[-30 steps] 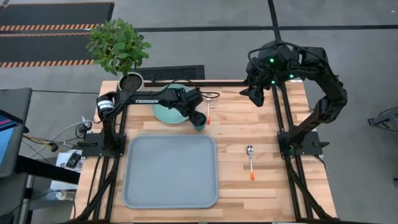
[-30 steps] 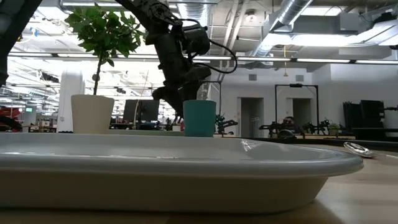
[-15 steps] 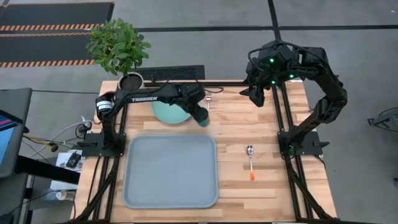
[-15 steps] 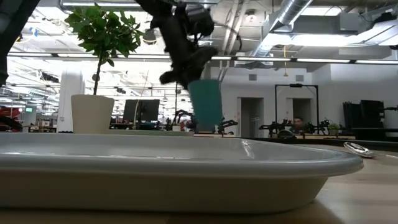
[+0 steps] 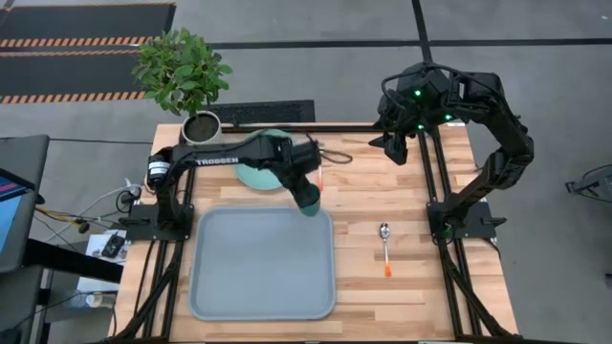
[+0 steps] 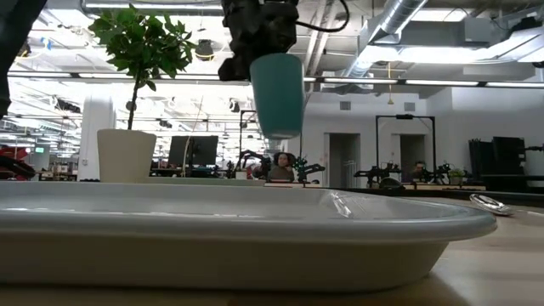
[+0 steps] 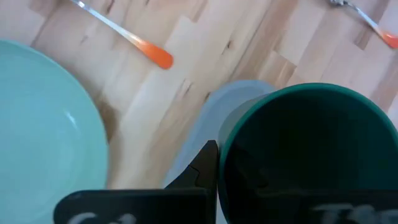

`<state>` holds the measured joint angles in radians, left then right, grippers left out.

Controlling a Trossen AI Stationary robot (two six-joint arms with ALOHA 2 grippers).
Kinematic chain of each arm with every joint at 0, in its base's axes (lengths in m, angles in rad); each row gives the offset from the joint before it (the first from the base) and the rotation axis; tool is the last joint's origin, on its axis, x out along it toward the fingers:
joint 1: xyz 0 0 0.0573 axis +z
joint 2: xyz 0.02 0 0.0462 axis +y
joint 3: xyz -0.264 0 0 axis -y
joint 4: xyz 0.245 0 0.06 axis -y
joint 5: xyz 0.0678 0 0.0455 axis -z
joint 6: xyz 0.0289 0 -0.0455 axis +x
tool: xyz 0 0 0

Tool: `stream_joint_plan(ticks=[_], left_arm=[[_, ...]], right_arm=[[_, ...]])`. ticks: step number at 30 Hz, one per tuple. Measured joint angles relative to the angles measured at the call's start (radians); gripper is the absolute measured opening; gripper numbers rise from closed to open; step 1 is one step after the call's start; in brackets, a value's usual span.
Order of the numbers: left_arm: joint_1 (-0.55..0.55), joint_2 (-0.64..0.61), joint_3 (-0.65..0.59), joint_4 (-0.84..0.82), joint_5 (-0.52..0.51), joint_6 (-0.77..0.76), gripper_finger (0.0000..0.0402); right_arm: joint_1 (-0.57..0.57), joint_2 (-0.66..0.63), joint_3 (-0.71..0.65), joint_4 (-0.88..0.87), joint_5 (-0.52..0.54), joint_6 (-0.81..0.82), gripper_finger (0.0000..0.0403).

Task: Pick and place plate/cup/fork/spoon on tray
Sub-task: Put the green cup to the top right side of the blue serving tray

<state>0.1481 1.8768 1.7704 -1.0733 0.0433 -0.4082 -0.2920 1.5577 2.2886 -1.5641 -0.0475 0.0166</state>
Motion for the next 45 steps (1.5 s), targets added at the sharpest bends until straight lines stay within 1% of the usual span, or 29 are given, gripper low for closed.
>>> stream_joint_plan(ticks=[2,6,8,12,14,16,23,30,32,34,35,43,45], left_arm=[[-0.022,0.0,-0.022,0.043,-0.021,-0.042,0.0],[-0.062,0.0,-0.067,0.057,-0.051,-0.108,0.0],[-0.083,0.0,-0.104,0.09,-0.076,-0.139,0.0],[-0.114,0.002,-0.16,0.15,-0.078,-0.211,0.0],[-0.125,0.002,-0.184,0.199,-0.104,-0.236,0.0],[-0.131,0.007,-0.207,0.204,-0.141,-0.255,0.0],[-0.142,0.007,-0.221,0.196,-0.208,-0.285,0.0],[-0.165,0.034,-0.222,0.189,-0.206,-0.285,0.0],[-0.168,0.049,-0.218,0.213,-0.199,-0.285,0.0],[-0.167,0.066,-0.221,0.178,-0.197,-0.279,0.0],[-0.167,0.07,-0.221,0.188,-0.194,-0.278,0.0],[-0.162,0.075,-0.22,0.19,-0.228,-0.286,0.0],[-0.157,0.075,-0.22,0.188,-0.211,-0.285,0.0]], right_arm=[[0.0,0.0,-0.021,0.0,0.0,-0.002,0.0255],[-0.005,0.001,-0.054,-0.005,0.0,-0.035,0.0255],[-0.005,0.0,-0.074,-0.007,0.0,-0.048,0.0255],[-0.005,0.002,-0.103,-0.007,-0.003,-0.051,0.0255],[-0.005,0.002,-0.105,-0.007,-0.003,-0.056,0.0255],[-0.005,0.002,-0.105,-0.007,-0.003,-0.074,0.0255],[-0.005,0.002,-0.105,-0.007,-0.004,-0.079,0.0255],[-0.003,0.001,-0.105,-0.007,-0.005,-0.08,0.0255],[-0.003,0.001,-0.105,-0.007,-0.005,-0.079,0.0255],[-0.002,0.0,-0.105,-0.007,-0.006,-0.078,0.0255],[-0.002,0.0,-0.105,-0.006,-0.006,-0.078,0.0255],[-0.003,0.0,-0.105,-0.007,-0.007,-0.077,0.0255],[-0.003,0.0,-0.105,-0.007,-0.007,-0.077,0.0255]])
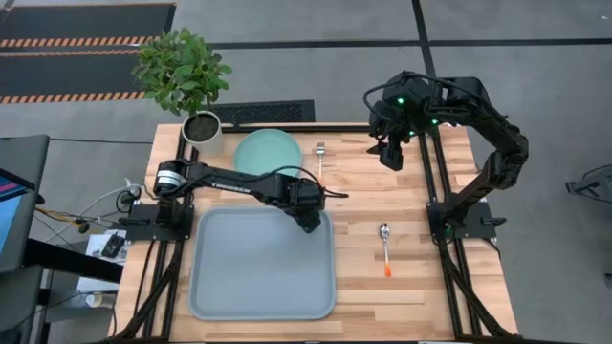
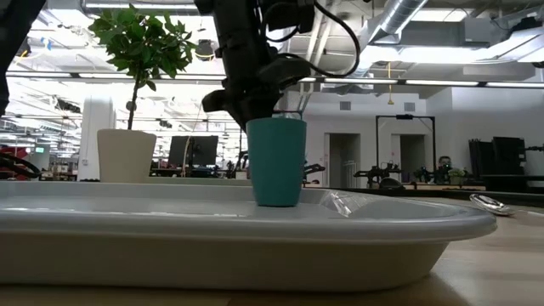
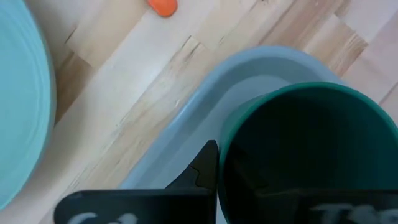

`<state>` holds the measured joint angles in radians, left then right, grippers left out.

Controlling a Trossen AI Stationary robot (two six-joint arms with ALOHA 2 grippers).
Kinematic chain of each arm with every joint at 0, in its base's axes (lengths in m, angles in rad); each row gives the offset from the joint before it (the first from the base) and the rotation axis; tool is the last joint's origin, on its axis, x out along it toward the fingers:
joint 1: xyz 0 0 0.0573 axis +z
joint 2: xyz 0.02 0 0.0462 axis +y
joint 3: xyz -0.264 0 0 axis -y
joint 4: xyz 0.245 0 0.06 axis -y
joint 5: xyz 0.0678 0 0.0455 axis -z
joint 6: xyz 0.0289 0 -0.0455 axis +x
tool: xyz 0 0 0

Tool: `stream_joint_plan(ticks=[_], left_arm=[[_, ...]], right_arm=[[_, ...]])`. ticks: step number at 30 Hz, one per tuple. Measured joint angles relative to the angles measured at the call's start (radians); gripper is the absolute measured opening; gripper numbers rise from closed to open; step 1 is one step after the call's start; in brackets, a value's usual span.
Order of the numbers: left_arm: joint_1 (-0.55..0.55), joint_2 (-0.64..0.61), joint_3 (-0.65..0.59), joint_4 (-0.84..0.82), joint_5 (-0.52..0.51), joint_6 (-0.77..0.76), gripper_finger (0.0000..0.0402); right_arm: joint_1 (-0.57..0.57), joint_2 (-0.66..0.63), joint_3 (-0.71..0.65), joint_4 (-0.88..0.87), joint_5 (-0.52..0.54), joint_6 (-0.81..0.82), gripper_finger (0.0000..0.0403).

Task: Pick and place plate/cup/fork/spoon on tray
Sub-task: Put the green cup to the top right side of the blue serving tray, then put the green plate to the bottom of the green cup on the blue serving tray

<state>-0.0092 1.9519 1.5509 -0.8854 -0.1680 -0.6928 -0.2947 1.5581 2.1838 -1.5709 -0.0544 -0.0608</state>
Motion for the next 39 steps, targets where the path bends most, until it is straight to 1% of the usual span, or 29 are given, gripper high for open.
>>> stream_joint_plan(ticks=[2,5,11,15,26,29,33,39], left_arm=[[0.004,0.0,0.0,-0.001,0.017,0.008,0.0],[0.003,0.0,0.0,-0.003,0.004,0.015,0.0004],[0.003,0.001,0.0,-0.007,-0.017,0.015,0.0039],[0.003,0.001,0.0,0.008,-0.028,0.018,0.0073],[0.008,-0.005,0.011,0.027,-0.018,0.001,0.0187],[0.016,-0.021,0.037,0.02,-0.002,-0.001,0.0211],[0.03,-0.039,0.06,0.015,0.039,-0.004,0.0234],[0.056,-0.083,0.066,-0.001,0.103,-0.023,0.0247]], right_arm=[[0.0,0.0,0.0,0.0,0.0,0.0,0.0255],[0.0,0.0,0.0,0.0,0.0,0.0,0.0255],[0.0,0.0,0.0,0.0,0.0,0.0,0.0255],[0.0,0.0,0.0,0.0,0.0,0.0,0.0255],[0.0,0.0,0.0,0.0,0.0,-0.004,0.0255],[0.0,0.0,0.0,0.0,0.0,-0.004,0.0255],[0.0,0.0,0.0,0.0,0.0,-0.004,0.0255],[0.0,0.0,0.0,0.0,0.0,-0.016,0.0255]])
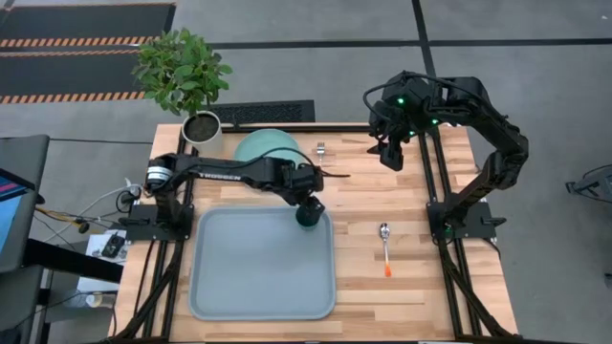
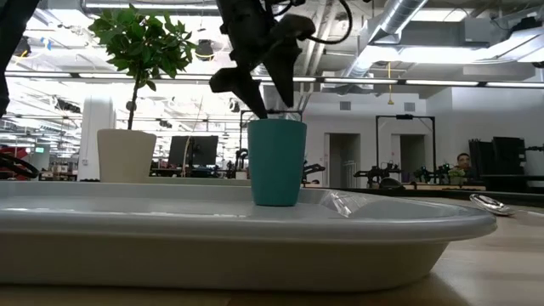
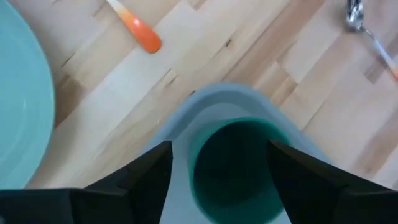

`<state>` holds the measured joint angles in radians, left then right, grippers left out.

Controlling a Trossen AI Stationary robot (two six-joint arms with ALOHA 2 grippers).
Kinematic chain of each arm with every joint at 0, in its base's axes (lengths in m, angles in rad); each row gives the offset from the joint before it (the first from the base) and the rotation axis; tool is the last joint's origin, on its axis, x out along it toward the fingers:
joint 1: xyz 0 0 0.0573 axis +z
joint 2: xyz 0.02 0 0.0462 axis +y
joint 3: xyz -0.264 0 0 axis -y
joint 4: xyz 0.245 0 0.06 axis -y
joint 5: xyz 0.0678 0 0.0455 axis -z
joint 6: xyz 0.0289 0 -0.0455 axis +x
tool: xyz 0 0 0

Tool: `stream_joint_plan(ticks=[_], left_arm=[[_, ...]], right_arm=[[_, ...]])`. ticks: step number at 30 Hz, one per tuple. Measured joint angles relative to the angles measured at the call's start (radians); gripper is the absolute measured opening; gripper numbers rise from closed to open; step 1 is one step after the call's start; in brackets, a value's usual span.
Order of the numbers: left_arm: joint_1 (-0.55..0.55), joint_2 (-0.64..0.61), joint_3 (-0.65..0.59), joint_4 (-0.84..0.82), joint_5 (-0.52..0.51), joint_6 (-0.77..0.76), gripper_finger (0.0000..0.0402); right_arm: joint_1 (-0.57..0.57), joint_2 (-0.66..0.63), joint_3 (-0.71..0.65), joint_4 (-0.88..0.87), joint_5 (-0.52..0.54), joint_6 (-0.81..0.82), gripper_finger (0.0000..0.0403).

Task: Pick and place plate/cup/fork/spoon on tray
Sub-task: Put the green plate to the bottom of the green cup on the blue serving tray

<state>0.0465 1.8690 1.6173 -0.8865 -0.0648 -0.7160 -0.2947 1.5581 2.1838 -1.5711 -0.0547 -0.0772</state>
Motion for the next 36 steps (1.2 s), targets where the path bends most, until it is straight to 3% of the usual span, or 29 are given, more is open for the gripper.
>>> stream_joint_plan(ticks=[7,16,19,26,36], left_arm=[[0.029,-0.102,0.0,-0.045,-0.006,-0.014,0.0247],[0.09,-0.283,-0.023,-0.29,-0.182,-0.055,0.0247],[0.14,-0.355,-0.111,-0.294,-0.175,-0.069,0.0247],[0.277,-0.518,-0.455,-0.174,-0.192,-0.148,0.0247],[0.462,-0.548,-0.727,0.058,-0.206,-0.162,0.0247]], right_arm=[[0.0,0.0,0.0,0.0,0.0,-0.017,0.0255],[-0.013,0.0,0.0,0.0,0.0,-0.029,0.0255],[-0.016,0.0,0.0,0.0,0.0,-0.029,0.0255],[-0.016,0.0,0.0,0.001,0.0,-0.032,0.0255],[-0.016,0.0,0.0,0.011,0.0,-0.044,0.0255]])
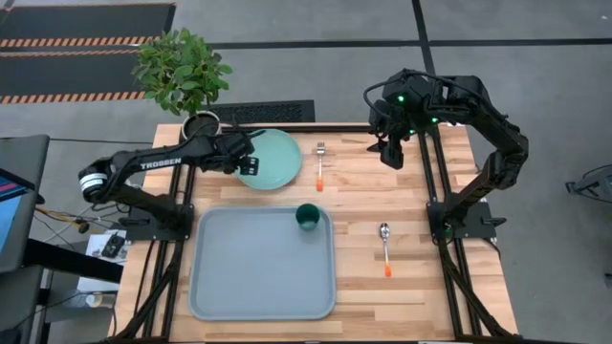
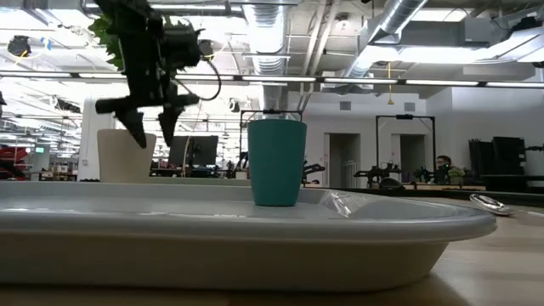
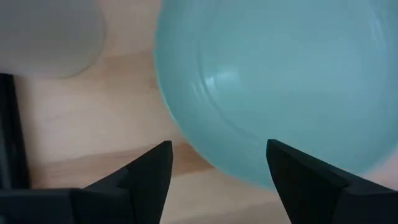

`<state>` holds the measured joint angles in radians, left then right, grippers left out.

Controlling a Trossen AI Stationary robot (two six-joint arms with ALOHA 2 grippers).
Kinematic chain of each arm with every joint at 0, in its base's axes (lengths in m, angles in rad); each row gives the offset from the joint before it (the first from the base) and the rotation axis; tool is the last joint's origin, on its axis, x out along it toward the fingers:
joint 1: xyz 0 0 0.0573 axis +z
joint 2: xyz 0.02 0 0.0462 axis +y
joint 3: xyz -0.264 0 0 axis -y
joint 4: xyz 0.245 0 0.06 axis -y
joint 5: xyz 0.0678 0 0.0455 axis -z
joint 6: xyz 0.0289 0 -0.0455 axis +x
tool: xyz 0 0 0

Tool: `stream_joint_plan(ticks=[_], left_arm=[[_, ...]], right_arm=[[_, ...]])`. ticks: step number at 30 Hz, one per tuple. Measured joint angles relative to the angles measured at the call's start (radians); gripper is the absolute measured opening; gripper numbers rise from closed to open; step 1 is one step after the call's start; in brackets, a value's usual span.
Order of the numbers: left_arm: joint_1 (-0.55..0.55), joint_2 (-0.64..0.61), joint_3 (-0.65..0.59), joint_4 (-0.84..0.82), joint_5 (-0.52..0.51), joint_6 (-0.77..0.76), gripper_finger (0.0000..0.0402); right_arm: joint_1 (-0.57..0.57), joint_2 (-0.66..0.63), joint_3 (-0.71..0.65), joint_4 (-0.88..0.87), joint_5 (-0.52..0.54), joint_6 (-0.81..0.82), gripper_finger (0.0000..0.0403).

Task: Pick and place plate/cup/fork/spoon on tray
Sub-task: Put the green plate to the bottom of the green cup on the blue serving tray

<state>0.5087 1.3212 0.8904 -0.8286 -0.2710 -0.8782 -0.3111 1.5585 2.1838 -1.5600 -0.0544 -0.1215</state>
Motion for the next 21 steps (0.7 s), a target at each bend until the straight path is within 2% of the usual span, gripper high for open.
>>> stream_joint_plan(ticks=[4,9,15,21], left_arm=[[0.072,0.0,-0.06,0.064,0.007,0.014,0.0247],[0.138,0.0,-0.142,0.19,0.072,0.02,0.0247],[0.154,0.019,-0.197,0.28,0.085,-0.001,0.0247],[0.154,0.113,-0.21,0.332,0.121,0.003,0.0246]], right_arm=[[0.0,0.0,0.0,0.004,0.0,0.0,0.0255],[0.0,0.0,0.0,0.03,0.0,0.004,0.0255],[-0.005,0.0,0.0,0.037,0.0,0.008,0.0255],[-0.006,0.0,0.0,0.041,0.0,0.008,0.0255]])
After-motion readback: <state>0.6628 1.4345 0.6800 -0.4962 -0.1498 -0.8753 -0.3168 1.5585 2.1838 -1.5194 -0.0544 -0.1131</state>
